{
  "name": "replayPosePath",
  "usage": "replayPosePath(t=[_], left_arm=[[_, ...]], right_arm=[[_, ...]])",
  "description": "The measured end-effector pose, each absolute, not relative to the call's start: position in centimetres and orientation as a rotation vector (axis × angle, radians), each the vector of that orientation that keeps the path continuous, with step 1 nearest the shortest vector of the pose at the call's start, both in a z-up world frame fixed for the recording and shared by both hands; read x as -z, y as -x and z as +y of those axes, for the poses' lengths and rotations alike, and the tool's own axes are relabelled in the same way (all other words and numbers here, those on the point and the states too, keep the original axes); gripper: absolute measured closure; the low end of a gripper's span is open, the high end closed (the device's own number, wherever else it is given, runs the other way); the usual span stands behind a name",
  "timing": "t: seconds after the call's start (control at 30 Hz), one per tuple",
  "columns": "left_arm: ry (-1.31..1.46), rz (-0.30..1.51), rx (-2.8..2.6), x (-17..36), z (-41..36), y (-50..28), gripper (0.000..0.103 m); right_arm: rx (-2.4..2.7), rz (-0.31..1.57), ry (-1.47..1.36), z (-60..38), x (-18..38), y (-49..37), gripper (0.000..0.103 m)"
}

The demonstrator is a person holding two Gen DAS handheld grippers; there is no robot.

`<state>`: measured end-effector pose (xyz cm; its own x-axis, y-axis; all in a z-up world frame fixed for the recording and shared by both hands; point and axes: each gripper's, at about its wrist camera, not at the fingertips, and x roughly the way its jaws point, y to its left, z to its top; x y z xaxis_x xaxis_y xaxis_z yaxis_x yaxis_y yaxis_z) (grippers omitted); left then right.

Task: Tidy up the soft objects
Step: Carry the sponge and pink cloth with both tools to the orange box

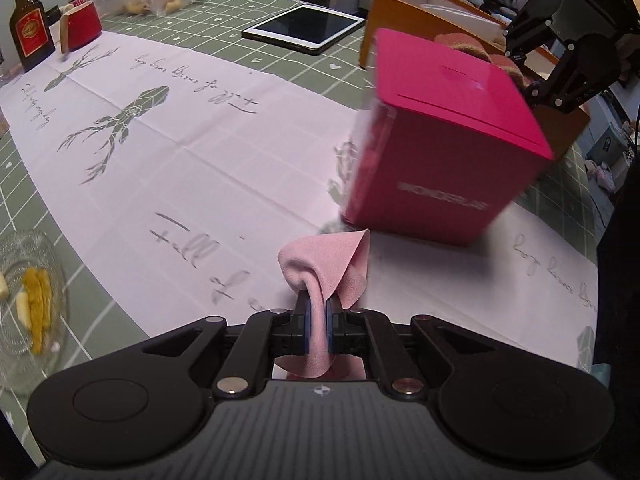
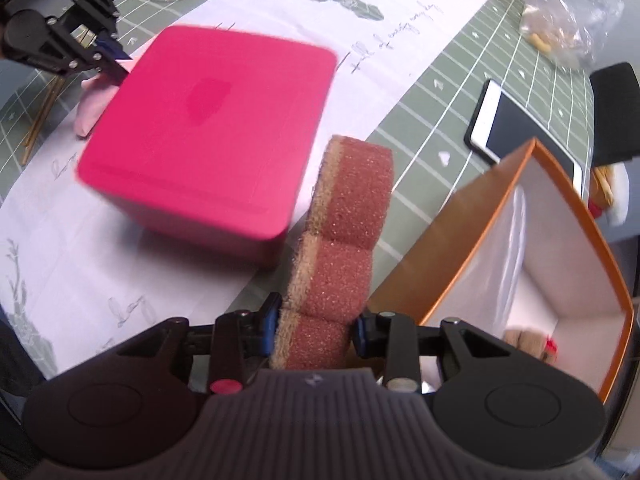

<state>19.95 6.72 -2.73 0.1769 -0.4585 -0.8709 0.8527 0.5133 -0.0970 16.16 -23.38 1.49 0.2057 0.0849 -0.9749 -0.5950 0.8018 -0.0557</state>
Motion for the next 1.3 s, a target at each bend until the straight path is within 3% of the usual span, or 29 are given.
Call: replayPosePath(t=[0.57,1.3], left_arm=[[-0.452,0.988,0.979,0.9,5.1,-8.4,0.095],[-0.486,0.79,1.204,-6.7,-9.2,-3.3,0.095]], right_arm=[[-0.516,1.244,0.493,-23.7,-3.9,-7.5,0.069],[-0.684,1.124,0.461,-27.0,-7.8,0.2,0.069]])
